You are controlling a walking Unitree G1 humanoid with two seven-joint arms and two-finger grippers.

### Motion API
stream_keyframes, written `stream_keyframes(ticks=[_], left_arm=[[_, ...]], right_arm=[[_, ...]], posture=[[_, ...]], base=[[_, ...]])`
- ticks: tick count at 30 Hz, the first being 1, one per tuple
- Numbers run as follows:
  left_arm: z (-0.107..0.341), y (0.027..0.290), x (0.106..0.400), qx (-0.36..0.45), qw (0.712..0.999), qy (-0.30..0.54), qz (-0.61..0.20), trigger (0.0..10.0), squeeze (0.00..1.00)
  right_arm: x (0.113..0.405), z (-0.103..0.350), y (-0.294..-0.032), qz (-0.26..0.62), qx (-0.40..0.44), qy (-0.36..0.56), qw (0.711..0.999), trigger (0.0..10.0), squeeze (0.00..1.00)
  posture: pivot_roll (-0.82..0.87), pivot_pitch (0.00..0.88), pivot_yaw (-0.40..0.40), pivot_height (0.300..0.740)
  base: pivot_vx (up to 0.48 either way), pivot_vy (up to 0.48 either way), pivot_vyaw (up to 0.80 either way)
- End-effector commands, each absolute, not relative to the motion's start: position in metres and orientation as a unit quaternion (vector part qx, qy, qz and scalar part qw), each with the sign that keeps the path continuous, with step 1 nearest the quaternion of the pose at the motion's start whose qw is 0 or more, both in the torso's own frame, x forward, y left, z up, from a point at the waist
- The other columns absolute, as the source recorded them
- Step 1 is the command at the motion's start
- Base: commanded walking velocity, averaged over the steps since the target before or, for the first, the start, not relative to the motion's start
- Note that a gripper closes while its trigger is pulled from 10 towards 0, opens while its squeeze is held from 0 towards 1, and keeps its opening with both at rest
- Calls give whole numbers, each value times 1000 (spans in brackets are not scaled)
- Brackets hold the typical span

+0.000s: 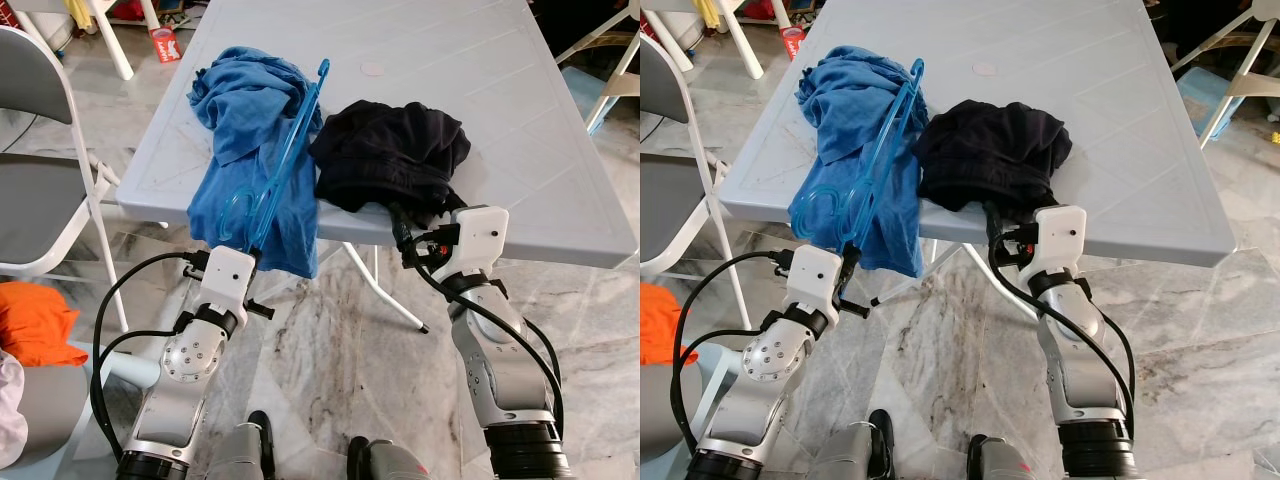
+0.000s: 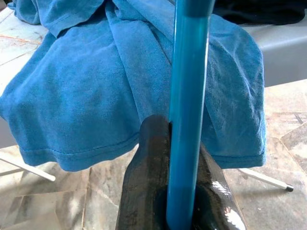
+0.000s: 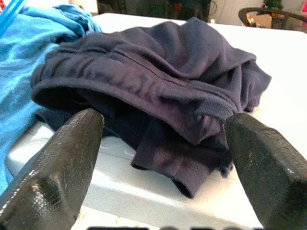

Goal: Hang hanger

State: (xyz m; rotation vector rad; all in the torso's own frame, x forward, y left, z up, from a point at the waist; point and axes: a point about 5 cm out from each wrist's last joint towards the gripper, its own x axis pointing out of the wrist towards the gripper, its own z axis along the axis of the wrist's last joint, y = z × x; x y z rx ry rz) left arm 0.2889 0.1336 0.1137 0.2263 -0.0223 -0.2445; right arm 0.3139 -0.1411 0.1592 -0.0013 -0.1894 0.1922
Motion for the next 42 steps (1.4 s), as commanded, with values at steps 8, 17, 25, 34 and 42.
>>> stream_keyframes(ticks=[8,17,25,34,42], left_arm=[[107,133,288,115,986,2,-122,10000,0],[107,133,289,115,986,5,-123,10000,0],[108,132,290,119,985,6,-126,10000,0],[107,133,291,121,984,12,-133,10000,0],[106,135,292,127,983,13,-134,10000,0]], right_arm=[[315,162,-150,76,-4,-90,993,10000,0],[314,163,-148,77,-1,-91,993,10000,0],[315,162,-150,70,-3,-90,993,10000,0],[315,160,-153,55,5,-89,995,10000,0],[318,159,-150,52,14,-89,995,10000,0]], posture=[[-89,191,-15,740],[-91,193,-10,740],[-91,195,-11,740],[-79,186,0,740],[-68,173,1,740]], base=[[0,0,-659],[0,0,-470],[0,0,0],[-355,0,0],[-373,0,0]])
